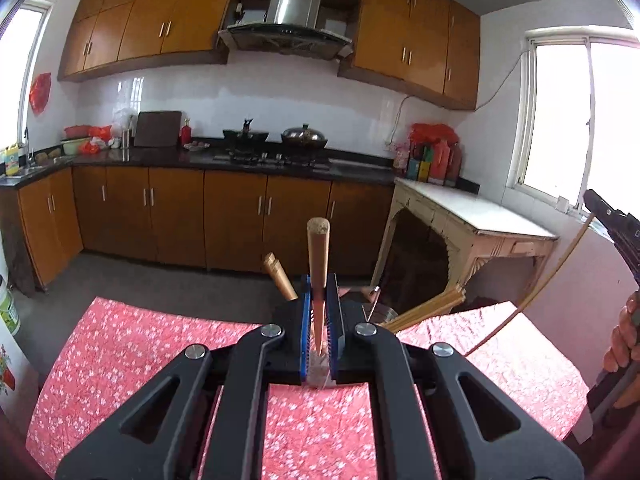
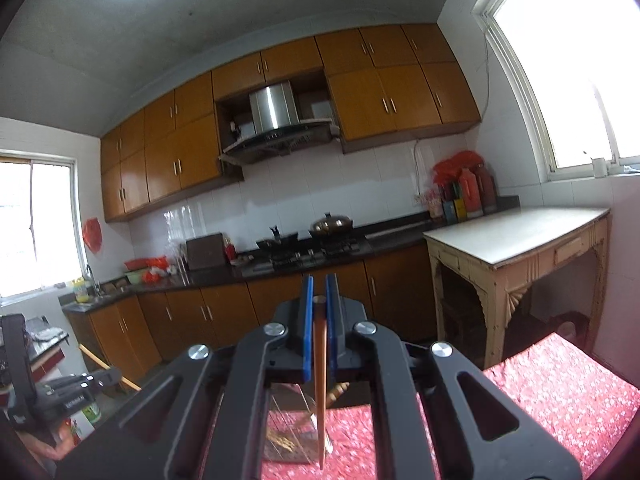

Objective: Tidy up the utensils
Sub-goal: 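Lift both held chopsticks upright and carry them above the wire holder, then open the left tool while the right tool opens, dropping chopsticks into the holder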

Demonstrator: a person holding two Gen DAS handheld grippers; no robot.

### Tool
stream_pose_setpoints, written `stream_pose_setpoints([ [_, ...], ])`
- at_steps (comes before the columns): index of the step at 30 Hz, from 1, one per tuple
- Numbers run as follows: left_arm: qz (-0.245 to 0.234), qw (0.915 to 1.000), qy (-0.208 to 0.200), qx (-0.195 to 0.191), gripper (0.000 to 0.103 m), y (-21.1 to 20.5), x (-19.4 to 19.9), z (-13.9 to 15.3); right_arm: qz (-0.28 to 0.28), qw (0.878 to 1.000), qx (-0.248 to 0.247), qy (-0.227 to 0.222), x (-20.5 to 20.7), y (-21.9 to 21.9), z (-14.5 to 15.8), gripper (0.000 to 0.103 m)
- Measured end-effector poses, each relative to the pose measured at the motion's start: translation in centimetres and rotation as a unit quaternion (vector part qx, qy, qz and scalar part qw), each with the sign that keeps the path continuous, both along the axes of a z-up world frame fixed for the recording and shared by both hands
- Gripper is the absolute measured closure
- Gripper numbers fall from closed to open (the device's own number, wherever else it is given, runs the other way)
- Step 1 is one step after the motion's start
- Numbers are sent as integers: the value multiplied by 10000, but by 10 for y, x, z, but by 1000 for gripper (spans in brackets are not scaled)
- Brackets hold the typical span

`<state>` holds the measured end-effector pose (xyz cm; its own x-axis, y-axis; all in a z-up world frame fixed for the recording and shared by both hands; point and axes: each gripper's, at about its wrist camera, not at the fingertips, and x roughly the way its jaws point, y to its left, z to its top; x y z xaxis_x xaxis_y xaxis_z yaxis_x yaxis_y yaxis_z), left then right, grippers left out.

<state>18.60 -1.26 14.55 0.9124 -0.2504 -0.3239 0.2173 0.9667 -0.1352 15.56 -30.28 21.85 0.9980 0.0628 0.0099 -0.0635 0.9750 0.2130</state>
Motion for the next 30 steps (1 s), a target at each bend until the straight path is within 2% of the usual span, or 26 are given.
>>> stream_pose_setpoints([
  [4,7,9997,-219,-115,96,-13,12,16,41,9999,18,-135,24,19,16,96],
  [8,129,9997,-173,-141,96,-22,42,10,-6,9997,-123,-221,54,42,14,96],
  [13,148,9997,79,-168,96,-26,72,-12,66,9998,-194,-72,100,65,-14,96],
  [22,54,9989,454,-80,96,-29,98,-43,217,9971,101,718,153,64,-66,95],
  [24,48,9985,549,-38,96,-30,101,-46,157,9955,73,928,160,61,-75,91],
  [25,86,9982,597,-21,96,-29,102,-47,91,9952,64,972,160,60,-77,79],
  [27,116,9982,591,-26,95,-27,100,-46,-30,9952,60,976,155,55,-79,65],
  [30,179,9982,578,-41,92,-23,96,-42,-139,9953,-14,960,145,46,-75,65],
])
